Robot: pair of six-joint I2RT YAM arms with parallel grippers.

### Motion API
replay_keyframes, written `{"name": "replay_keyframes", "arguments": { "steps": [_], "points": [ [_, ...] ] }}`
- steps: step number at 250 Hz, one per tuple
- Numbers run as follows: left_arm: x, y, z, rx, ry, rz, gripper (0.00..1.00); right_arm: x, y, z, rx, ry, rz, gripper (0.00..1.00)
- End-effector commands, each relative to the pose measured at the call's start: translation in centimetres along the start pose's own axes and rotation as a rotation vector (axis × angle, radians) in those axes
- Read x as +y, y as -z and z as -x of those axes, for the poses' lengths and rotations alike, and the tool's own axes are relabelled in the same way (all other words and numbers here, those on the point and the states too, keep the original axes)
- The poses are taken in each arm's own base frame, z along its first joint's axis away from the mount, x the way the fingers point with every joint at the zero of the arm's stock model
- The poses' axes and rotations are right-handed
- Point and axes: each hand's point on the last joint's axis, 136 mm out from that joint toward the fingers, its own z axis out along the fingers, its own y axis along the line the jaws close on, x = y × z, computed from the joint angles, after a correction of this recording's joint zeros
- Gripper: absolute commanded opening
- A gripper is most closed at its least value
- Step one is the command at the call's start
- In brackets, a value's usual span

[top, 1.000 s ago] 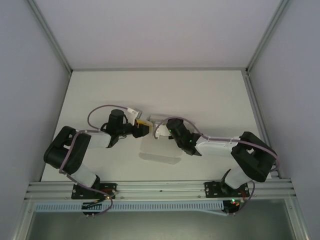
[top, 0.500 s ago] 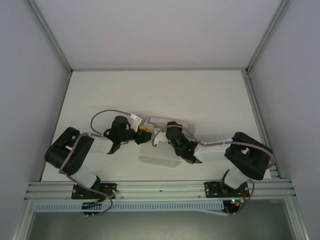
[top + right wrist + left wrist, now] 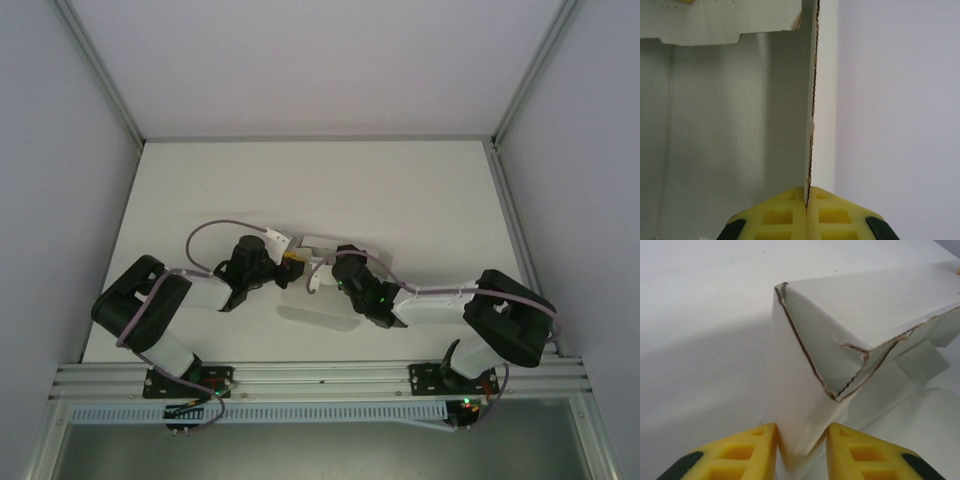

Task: Assemble paper box

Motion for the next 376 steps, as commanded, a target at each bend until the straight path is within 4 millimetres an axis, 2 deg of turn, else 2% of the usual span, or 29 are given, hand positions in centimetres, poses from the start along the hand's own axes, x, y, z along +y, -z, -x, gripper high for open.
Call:
{"name": "replay_keyframes", "arguments": {
  "steps": [1, 17, 49, 58, 81, 126, 182, 197, 205, 230, 250, 270, 317, 376],
  "points": [
    [0.9, 0.2, 2.1, -0.079, -0.032, 0.083, 0.23, 1.9, 0.6, 0.8, -0.032, 0.012, 0.099, 0.0],
    [1.1, 0.4, 2.3, -0.088, -0.031, 0.113, 0.19, 2.2, 0.6, 0.7, -0.026, 0.013, 0.114, 0.0],
    [1.4, 1.0, 2.7, -0.107, -0.047, 0.162, 0.19, 2.3, 0.6, 0.6, -0.019, -0.001, 0.123, 0.0],
    [1.6, 1.1, 2.9, -0.117, -0.05, 0.199, 0.16, 2.4, 0.6, 0.6, -0.015, -0.001, 0.131, 0.0],
    [1.9, 1.2, 2.6, -0.101, -0.052, 0.235, 0.16, 2.7, 0.4, 0.5, -0.003, -0.002, 0.149, 0.0],
    [0.7, 0.5, 3.0, -0.113, -0.056, 0.202, 0.28, 3.0, 0.2, 0.9, -0.004, -0.024, 0.168, 0.0],
    [1.0, -1.1, 3.1, -0.098, -0.056, 0.214, 0.22, 3.1, 0.2, 0.8, -0.001, -0.032, 0.176, 0.0],
    [1.7, -1.4, 2.7, -0.084, -0.046, 0.242, 0.28, 3.3, 0.3, 0.9, -0.004, -0.042, 0.184, 0.0],
    [1.9, -1.6, 2.5, -0.08, -0.043, 0.248, 0.28, 3.3, 0.3, 0.9, -0.007, -0.047, 0.188, 0.0],
    [2.6, -1.7, 2.1, -0.072, -0.031, 0.289, 0.09, 3.4, 0.3, 0.9, -0.004, -0.053, 0.191, 0.0],
    [4.0, -1.2, 1.7, -0.067, -0.039, 0.375, 0.0, 3.5, 0.3, 0.6, 0.008, -0.047, 0.191, 0.0],
    [5.8, -0.4, 0.9, -0.058, -0.033, 0.488, 0.0, 3.3, 0.4, 0.3, 0.027, -0.046, 0.191, 0.0],
    [10.1, 3.4, -0.7, -0.106, 0.013, 0.778, 0.0, 2.9, 0.8, -0.4, 0.049, -0.053, 0.186, 0.0],
    [10.5, 3.4, -1.5, -0.05, -0.014, 0.819, 0.0, 2.6, 1.0, -1.1, 0.089, -0.044, 0.184, 0.0]
  ]
}}
